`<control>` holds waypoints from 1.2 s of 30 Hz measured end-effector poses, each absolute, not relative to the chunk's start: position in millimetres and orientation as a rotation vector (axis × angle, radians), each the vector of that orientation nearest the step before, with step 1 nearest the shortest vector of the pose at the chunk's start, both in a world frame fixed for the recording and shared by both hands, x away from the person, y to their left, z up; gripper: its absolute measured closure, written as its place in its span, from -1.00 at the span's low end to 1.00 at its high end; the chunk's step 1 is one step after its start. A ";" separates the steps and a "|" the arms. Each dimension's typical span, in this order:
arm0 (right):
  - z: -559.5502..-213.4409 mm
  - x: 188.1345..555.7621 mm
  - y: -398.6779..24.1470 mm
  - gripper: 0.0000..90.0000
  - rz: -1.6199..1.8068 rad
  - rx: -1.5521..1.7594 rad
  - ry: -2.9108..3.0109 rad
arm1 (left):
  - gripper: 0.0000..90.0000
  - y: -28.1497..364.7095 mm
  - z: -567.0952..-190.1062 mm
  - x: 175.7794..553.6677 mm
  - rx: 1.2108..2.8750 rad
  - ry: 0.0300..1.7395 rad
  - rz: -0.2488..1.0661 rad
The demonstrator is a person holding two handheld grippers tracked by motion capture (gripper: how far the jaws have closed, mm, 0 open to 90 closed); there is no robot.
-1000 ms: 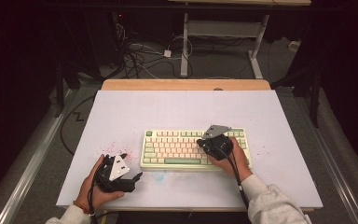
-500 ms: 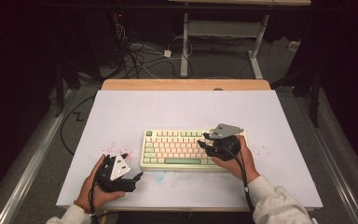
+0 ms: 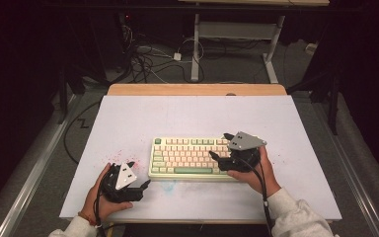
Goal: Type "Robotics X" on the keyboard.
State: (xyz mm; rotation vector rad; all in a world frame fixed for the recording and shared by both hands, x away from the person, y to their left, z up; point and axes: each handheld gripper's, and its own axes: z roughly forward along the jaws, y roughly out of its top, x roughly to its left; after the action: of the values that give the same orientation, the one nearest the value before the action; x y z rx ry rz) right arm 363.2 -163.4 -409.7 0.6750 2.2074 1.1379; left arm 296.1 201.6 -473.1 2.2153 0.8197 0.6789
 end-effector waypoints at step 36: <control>-425.0 305.0 -240.6 -0.47 1.074 0.720 2.102 | 0.92 181.9 -445.6 302.8 2.196 0.731 0.581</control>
State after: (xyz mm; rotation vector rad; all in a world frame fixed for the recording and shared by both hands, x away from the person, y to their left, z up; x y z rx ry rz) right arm 305.0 -240.6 -425.0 0.7195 2.1023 1.0738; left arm 302.8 181.9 -445.6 2.1964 0.7309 0.5808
